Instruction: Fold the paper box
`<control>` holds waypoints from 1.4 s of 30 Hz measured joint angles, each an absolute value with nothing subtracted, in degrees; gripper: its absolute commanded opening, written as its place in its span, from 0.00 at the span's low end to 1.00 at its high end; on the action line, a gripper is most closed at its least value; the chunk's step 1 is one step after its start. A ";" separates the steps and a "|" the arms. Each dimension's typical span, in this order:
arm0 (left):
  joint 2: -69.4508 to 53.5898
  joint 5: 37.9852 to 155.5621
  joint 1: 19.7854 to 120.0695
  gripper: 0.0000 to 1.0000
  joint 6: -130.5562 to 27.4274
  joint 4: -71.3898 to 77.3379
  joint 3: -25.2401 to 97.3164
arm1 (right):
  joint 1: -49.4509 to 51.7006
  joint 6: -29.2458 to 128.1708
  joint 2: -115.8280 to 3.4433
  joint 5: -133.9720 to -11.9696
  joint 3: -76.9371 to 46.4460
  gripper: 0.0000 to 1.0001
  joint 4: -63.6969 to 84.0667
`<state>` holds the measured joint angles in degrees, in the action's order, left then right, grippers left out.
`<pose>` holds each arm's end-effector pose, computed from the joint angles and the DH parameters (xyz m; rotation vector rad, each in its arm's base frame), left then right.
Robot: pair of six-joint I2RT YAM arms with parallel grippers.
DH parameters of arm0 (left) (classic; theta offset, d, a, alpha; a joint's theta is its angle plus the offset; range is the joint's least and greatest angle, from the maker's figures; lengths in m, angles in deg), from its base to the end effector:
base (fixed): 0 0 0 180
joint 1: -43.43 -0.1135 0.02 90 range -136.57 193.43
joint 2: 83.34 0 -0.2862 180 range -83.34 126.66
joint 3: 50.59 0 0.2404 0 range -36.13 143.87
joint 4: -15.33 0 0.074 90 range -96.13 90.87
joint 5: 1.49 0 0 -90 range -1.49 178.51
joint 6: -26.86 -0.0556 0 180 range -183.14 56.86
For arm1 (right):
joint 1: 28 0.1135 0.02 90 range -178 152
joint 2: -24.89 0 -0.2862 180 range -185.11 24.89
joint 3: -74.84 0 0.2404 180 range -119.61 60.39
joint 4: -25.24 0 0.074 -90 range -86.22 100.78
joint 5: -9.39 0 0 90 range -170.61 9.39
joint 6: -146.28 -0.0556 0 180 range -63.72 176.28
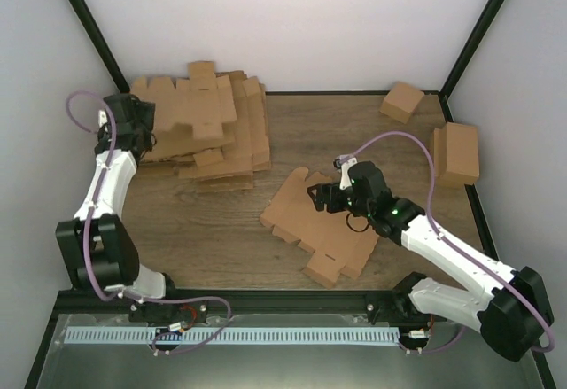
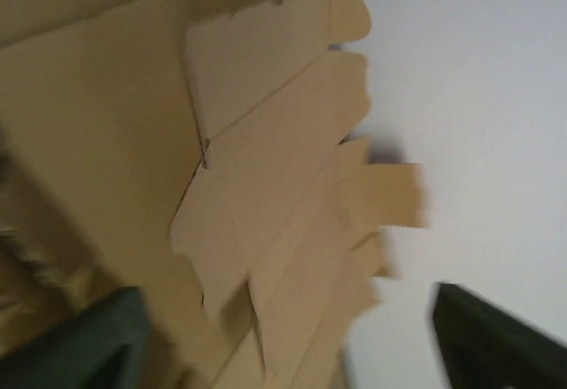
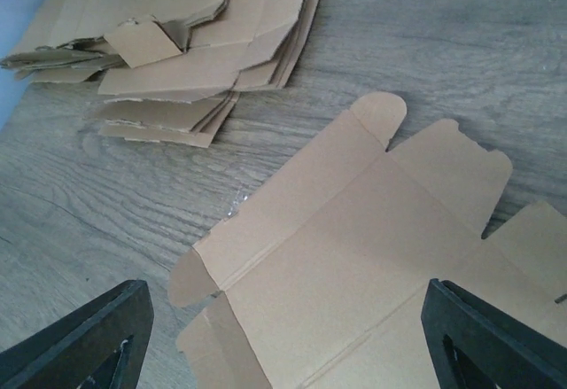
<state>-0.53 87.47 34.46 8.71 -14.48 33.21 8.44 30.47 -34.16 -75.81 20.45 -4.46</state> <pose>0.3338 0.0537 0.3391 -1.3958 1.6218 -0.6432 0.1736 0.1340 0.2664 -0.2587 2.2421 0.6964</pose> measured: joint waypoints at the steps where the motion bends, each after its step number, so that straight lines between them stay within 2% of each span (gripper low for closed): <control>1: 0.39 87.41 34.30 1.00 8.23 -15.64 33.04 | 8.44 30.26 -34.33 -75.86 20.45 0.87 -4.84; 8: 2.16 88.94 35.81 1.00 -3.68 -28.56 29.41 | 8.44 28.27 -35.12 -75.20 22.87 0.88 -6.87; 13: -7.81 85.99 43.88 1.00 -12.36 -33.67 26.26 | 8.44 27.72 -36.23 -74.17 23.99 0.88 -7.77; 19: -15.61 94.34 49.82 0.97 -22.48 -31.69 19.31 | 8.44 26.85 -37.83 -73.98 24.75 0.88 -8.29; 30: -1.30 95.69 75.13 0.96 -33.63 -24.84 17.17 | 8.44 22.72 -36.98 -75.62 28.62 0.88 -9.56; 36: 0.15 97.40 76.68 0.96 -36.51 -17.30 14.81 | 7.15 18.19 -36.43 -77.21 29.84 0.88 -10.19; 42: 4.98 100.48 76.64 0.93 -38.13 -13.96 14.26 | -1.46 16.46 -33.98 -76.27 31.55 0.90 -11.13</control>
